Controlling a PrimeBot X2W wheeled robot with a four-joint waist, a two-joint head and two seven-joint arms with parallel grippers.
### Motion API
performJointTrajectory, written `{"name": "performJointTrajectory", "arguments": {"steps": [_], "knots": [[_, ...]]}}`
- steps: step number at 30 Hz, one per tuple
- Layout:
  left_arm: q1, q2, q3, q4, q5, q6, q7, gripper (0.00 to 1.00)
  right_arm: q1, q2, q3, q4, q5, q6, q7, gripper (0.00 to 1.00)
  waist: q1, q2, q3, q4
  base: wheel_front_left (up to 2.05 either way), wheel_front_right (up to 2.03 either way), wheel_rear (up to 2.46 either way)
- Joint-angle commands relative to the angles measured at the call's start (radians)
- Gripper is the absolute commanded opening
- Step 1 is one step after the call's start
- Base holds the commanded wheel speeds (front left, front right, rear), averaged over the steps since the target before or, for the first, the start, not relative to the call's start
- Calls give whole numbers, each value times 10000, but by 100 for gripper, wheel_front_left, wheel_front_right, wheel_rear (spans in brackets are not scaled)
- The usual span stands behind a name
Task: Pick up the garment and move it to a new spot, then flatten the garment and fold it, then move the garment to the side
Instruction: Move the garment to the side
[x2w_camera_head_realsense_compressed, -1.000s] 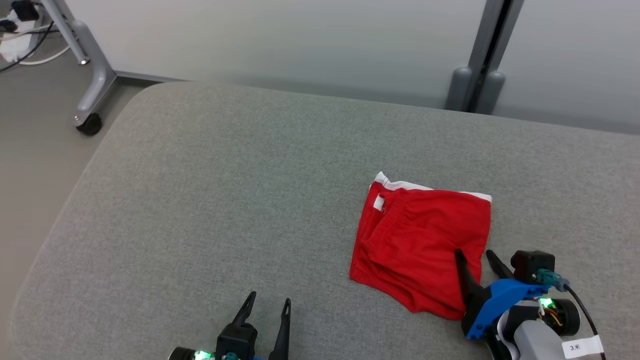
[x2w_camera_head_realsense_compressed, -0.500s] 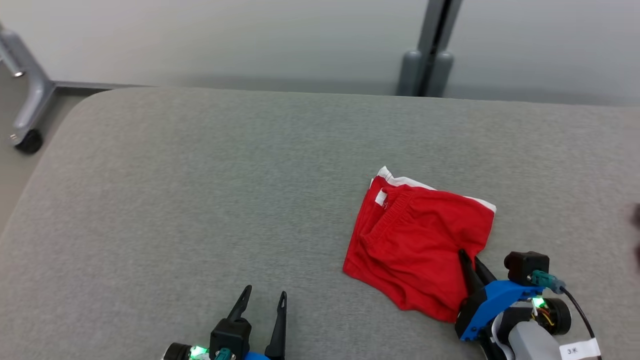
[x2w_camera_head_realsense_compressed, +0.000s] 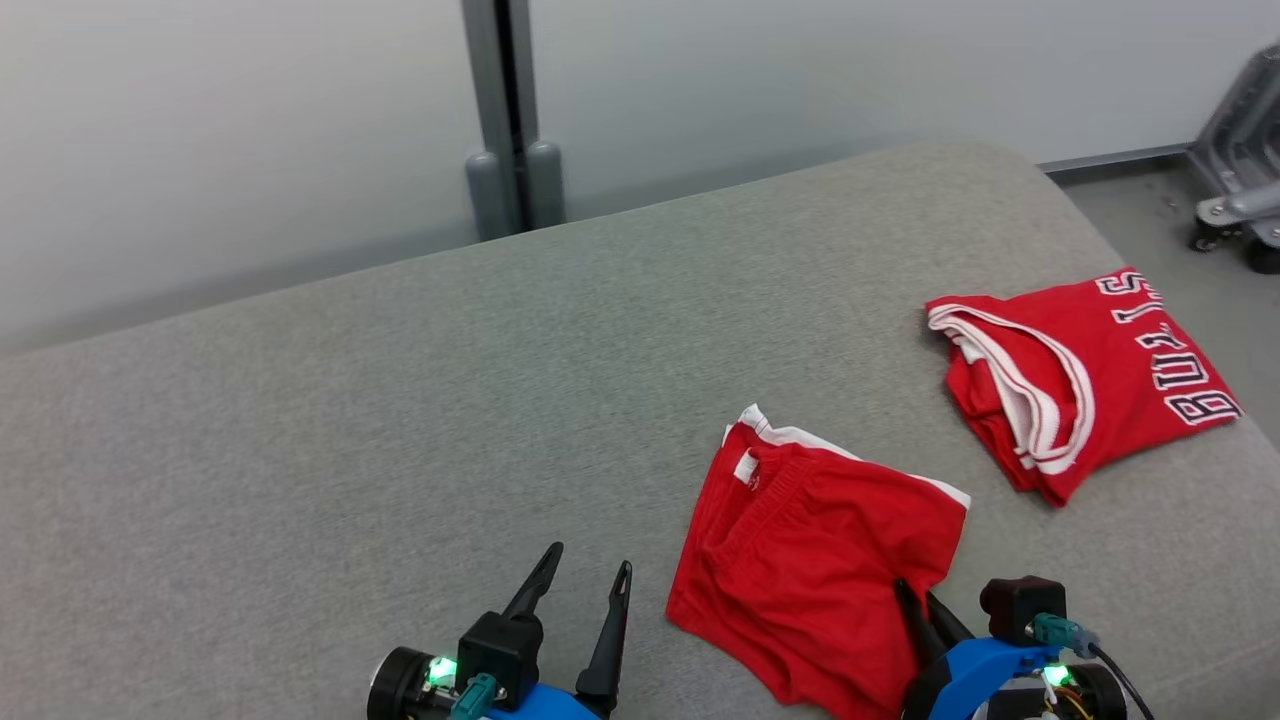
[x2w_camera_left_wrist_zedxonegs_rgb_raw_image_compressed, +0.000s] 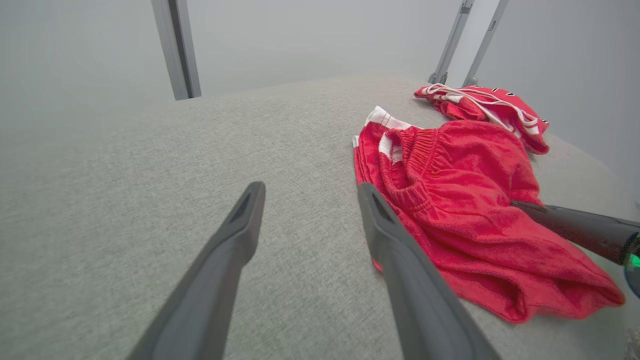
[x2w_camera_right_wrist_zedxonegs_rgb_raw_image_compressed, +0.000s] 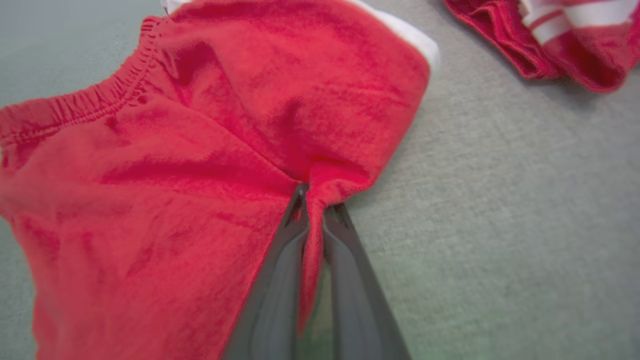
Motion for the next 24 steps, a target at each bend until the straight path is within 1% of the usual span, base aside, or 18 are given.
{"name": "performJointTrajectory", "arguments": {"steps": [1, 4, 7, 10, 13, 17, 19, 24], "knots": [[-80, 1, -97, -24, -81, 39, -41, 100, 270, -91, 22, 61, 69, -25, 53, 0, 0, 0, -469, -629, 0, 0, 0], [-129, 7, -220, -11, -194, 96, -40, 100, 288, -85, 94, -63, 34, -23, 45, 0, 0, 0, -410, -863, 0, 0, 0], [-101, 13, -327, 75, -307, 109, -41, 100, 228, -78, 129, -107, -22, -20, 42, 0, 0, 0, -344, -929, 0, 0, 0], [-51, 9, -374, 152, -328, 137, -41, 100, -14, -105, 291, -126, -247, -17, 40, 0, 0, 0, -276, -879, 0, 0, 0], [-21, 9, -349, 249, -316, 155, -41, 100, -456, -325, 618, -191, -433, -14, 38, 0, 0, 0, -152, -706, 0, 0, 0], [-23, 4, -153, 320, -207, 199, -41, 100, -1388, -877, 1050, -207, -498, -15, 59, 0, 0, 0, 56, -457, 0, 0, 0], [-35, 6, -113, 359, -114, 127, -41, 100, -1952, -1214, 1277, -165, -511, -15, 201, 0, 0, 0, 136, -321, 0, 0, 0], [-163, 3, -25, 349, 17, 88, -41, 100, -3267, -2392, 1687, 163, -598, -15, 780, 0, 0, 0, 312, 35, 0, 0, 0]]}}
